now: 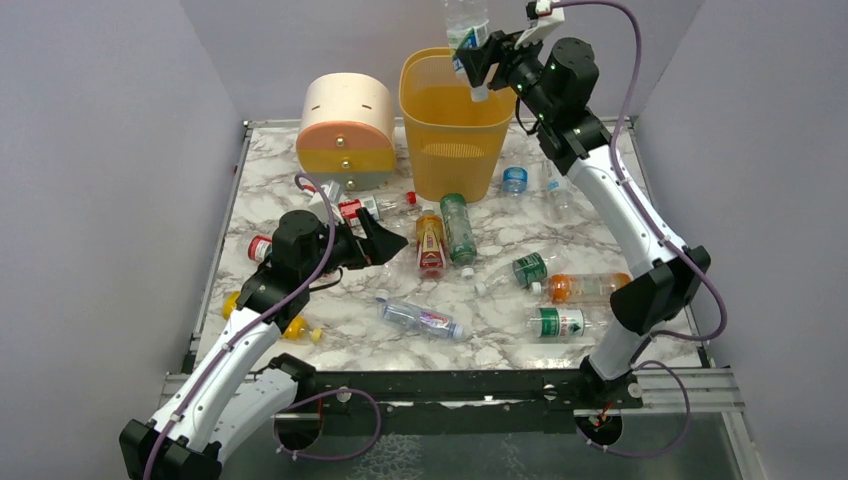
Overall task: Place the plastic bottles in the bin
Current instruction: Pick up the plastic bottle at the center of the board, then place the plastic bottle in the trash bin.
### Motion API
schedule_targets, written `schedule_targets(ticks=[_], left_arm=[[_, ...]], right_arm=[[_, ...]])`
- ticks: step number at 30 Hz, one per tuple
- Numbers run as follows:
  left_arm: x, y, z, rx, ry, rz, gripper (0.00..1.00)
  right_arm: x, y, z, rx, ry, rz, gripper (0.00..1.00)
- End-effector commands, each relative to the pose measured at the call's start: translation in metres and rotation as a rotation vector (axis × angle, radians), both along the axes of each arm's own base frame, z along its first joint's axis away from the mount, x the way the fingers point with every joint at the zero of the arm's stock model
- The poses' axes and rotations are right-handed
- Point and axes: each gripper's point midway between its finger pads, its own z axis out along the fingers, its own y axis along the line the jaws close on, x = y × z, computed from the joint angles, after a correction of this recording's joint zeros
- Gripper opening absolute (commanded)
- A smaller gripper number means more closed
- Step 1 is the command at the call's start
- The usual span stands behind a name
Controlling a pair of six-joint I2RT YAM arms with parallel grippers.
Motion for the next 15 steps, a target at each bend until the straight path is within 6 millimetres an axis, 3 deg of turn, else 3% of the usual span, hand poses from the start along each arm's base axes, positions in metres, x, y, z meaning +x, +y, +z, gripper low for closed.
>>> schedule_targets(ticks=[1, 7, 11, 15], left_arm=[[0.001, 0.003, 0.022, -0.008, -0.057, 0.016, 0.99], [0.001, 0.005, 0.022, 0.001, -0.062, 0.024, 0.99], [0.003, 0.005, 0.02, 0.007, -0.06, 0.028, 0.99], [0.004, 0.007, 0.02, 0.015, -0.065, 0.033, 0.99]], right_arm=[[0.024, 0.01, 0.022, 0.035, -0.083, -0.017, 0.63], [0.061, 0.025, -0.016, -0.002, -0.021, -0.016, 0.65], [0.081, 0.025, -0.047, -0.026, 0.048, -0.024, 0.8], [0.08, 0.024, -0.055, -0.033, 0.084, -0.004, 0.91]])
